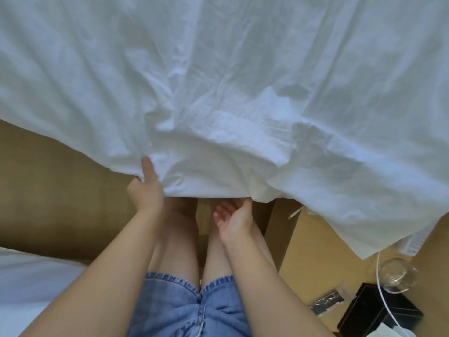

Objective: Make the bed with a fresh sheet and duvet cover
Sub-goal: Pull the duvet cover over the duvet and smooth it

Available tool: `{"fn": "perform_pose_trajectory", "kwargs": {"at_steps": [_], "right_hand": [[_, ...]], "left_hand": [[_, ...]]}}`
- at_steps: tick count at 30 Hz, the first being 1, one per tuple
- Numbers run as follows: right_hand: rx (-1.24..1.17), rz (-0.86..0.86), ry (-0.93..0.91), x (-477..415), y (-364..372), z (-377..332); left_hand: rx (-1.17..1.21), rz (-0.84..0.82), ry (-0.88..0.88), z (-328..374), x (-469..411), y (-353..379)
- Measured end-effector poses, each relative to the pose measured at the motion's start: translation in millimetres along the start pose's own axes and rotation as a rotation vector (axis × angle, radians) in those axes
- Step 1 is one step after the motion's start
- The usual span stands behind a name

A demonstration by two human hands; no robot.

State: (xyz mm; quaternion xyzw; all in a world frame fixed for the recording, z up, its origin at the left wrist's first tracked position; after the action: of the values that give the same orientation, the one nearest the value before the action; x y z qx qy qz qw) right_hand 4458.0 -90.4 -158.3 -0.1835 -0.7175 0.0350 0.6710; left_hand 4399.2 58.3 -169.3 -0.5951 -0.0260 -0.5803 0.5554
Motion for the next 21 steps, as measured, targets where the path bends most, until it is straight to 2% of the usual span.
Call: {"fn": "perform_pose_trajectory", "kwargs": {"at_steps": [3, 5, 7, 9, 12, 14, 17, 19, 21], "right_hand": [[-0.206, -0.04, -0.135, -13.5, 2.1, -54.5], [-0.131, 0.055, -0.171, -18.2, -2.4, -70.6], [0.035, 0.187, -0.177, -17.7, -13.2, -58.0], [0.063, 0.241, -0.089, -12.0, -28.4, -31.4], [-0.029, 0.166, 0.144, -20.3, -34.0, -14.0], [-0.015, 0.14, 0.208, -36.1, -31.3, -19.4], [0.052, 0.13, 0.181, -42.2, -30.6, -29.0], [-0.052, 0.08, 0.105, -43.4, -30.1, -37.3], [-0.23, -0.035, 0.081, -44.8, -28.8, -43.6]], "left_hand": [[-0.099, -0.02, 0.035, -17.2, -2.0, -13.6], [-0.111, -0.029, 0.029, -20.1, -2.2, -15.7], [-0.097, -0.013, 0.038, -16.1, -3.6, -11.8], [-0.015, -0.018, 0.004, -9.5, -1.9, -6.8], [0.12, -0.048, -0.118, -10.2, 1.8, -1.8], [0.127, -0.085, -0.183, -14.3, 4.6, -0.8], [0.125, -0.292, -0.276, -11.3, 7.3, 2.6], [0.097, -0.43, -0.306, -6.8, 6.7, 4.2], [-0.015, -0.49, -0.325, -6.9, 1.3, 1.8]]}}
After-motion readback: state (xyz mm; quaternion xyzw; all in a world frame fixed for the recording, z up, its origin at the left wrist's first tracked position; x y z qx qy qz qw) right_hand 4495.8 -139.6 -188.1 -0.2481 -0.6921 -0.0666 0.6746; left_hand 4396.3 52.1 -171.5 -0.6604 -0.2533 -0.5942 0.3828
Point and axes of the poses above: each hand's wrist, its own x-axis away from the middle knuckle, its own y-axis out of the palm, z = x × y, the point moved 1 cm from there along -x, towards the middle knuckle, and after that the axes turned 3 degrees about -y, right-handed, at the moved point
